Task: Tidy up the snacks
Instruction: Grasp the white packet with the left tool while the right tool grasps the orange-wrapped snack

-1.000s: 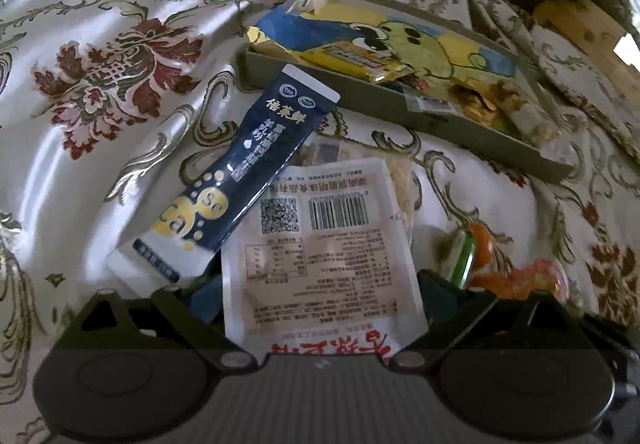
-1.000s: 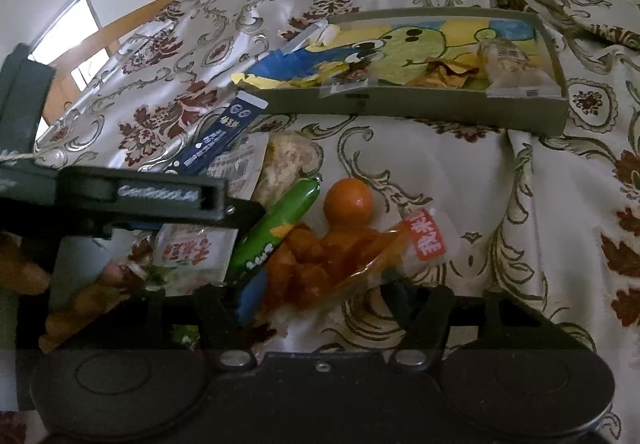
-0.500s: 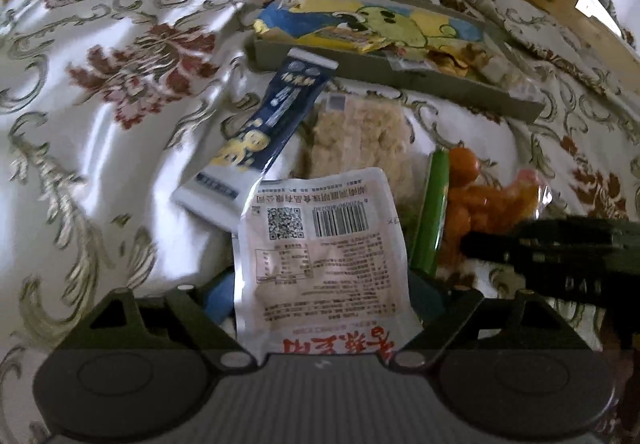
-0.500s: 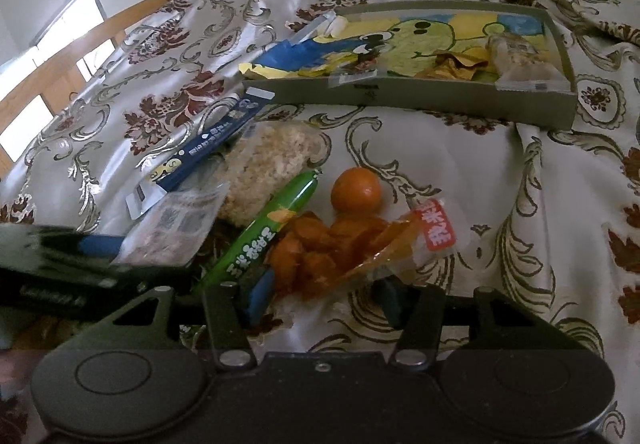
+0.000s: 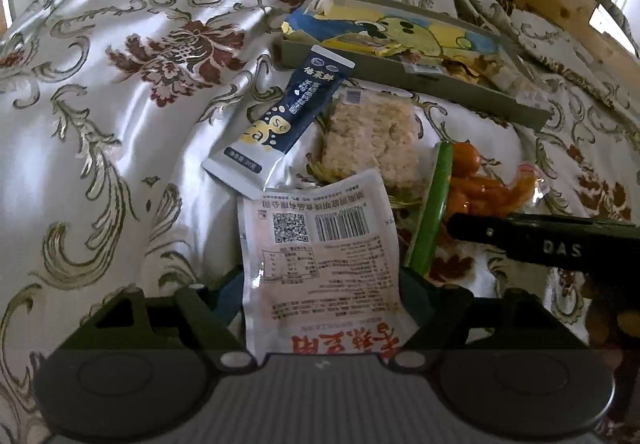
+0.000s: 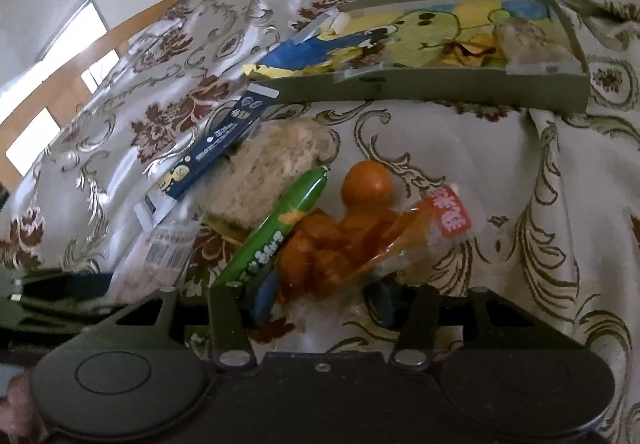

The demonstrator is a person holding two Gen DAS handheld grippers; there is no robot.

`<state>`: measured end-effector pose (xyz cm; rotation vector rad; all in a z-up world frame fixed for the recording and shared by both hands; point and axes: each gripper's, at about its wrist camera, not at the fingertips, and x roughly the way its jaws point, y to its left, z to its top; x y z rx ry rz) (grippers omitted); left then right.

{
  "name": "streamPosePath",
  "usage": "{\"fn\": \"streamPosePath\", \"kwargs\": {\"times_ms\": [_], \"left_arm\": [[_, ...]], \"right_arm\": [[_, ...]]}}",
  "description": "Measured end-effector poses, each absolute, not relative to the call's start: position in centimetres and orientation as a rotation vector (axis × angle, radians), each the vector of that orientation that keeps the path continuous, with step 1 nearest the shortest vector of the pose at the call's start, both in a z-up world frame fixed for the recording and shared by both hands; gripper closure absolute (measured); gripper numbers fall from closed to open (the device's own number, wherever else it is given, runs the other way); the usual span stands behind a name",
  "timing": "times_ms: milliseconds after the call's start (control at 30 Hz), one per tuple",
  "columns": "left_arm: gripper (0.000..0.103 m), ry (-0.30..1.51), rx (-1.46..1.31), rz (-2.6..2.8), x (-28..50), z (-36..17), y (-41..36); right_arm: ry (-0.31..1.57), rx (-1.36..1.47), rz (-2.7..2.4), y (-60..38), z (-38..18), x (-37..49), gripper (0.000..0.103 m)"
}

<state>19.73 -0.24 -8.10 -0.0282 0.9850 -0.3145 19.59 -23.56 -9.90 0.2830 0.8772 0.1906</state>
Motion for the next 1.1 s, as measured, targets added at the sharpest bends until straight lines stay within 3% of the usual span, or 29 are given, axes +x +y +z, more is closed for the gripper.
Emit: {"fn": "streamPosePath", "kwargs": {"times_ms": [467, 733, 1067, 1100], "left_arm": [[0.014, 0.976, -0.035, -0.324, 20.1, -9.3, -0.6], [0.023, 0.962, -0.069, -0.321, 19.7, -8.7, 0.1], [0.027, 0.945, -0.152, -0.301, 18.8, -7.4, 1.1], [0.027, 0.944, -0.16, -0.303, 18.6, -7.2, 1.1]], "right_arm": [[0.857, 0.421, 0.16, -25.1, -10.1, 20.8, 0.046], [0.832, 0.351, 0.177, -24.4, -9.6, 20.7, 0.051], [0.828, 0.344, 0.168, -24.5, -8.5, 20.0, 0.057], [0.824, 0.347, 0.167, -24.5, -8.4, 20.0, 0.063]]}}
